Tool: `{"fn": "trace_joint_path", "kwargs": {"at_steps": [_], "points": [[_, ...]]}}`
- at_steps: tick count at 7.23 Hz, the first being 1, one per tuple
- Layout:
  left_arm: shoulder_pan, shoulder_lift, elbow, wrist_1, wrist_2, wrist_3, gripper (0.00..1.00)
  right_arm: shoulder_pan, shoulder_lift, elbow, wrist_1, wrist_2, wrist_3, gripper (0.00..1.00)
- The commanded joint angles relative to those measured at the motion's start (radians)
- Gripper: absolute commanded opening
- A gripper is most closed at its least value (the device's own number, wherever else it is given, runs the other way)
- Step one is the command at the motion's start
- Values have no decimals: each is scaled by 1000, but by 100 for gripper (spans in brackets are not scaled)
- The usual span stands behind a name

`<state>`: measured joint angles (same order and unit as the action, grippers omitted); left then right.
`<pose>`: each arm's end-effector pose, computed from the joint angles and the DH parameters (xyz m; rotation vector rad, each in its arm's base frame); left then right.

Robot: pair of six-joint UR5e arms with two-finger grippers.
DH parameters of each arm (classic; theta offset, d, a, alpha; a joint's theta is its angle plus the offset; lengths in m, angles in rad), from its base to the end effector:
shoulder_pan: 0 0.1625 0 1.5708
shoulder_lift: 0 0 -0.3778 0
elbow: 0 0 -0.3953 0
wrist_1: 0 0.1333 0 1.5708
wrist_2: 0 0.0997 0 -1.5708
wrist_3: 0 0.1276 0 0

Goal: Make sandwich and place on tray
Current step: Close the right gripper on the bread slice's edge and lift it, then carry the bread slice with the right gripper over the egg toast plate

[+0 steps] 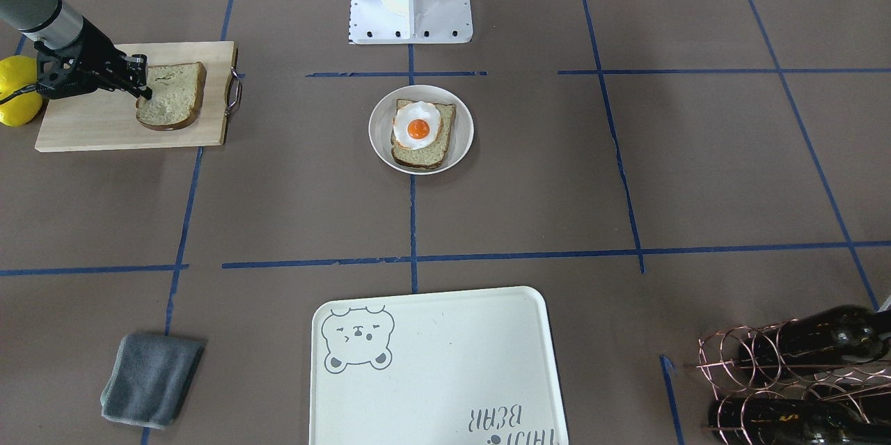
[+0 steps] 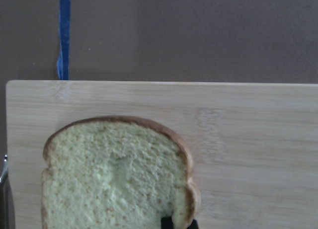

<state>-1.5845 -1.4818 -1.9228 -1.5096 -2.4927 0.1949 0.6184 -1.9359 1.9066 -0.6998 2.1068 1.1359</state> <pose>-0.0380 -0.4608 0.4916 0.2827 0.8966 0.2607 -0.2933 -0.2923 0.5257 -0.0227 -0.9608 -0.0563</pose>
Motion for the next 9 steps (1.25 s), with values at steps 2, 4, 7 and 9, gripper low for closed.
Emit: {"fn": "trace_joint_path", "kwargs": {"at_steps": [2, 4, 7, 9], "points": [[0, 0, 4, 0, 0, 0, 100, 3, -8, 28, -1, 2, -2, 0], [0, 0, 2, 0, -2, 0, 100, 10, -6, 99, -1, 47, 4, 0], [0, 0, 2, 0, -3, -2, 100, 29, 108, 123, 0, 76, 127, 0], [0, 0, 2, 0, -3, 0, 100, 24, 388, 22, -17, 78, 301, 0]]}}
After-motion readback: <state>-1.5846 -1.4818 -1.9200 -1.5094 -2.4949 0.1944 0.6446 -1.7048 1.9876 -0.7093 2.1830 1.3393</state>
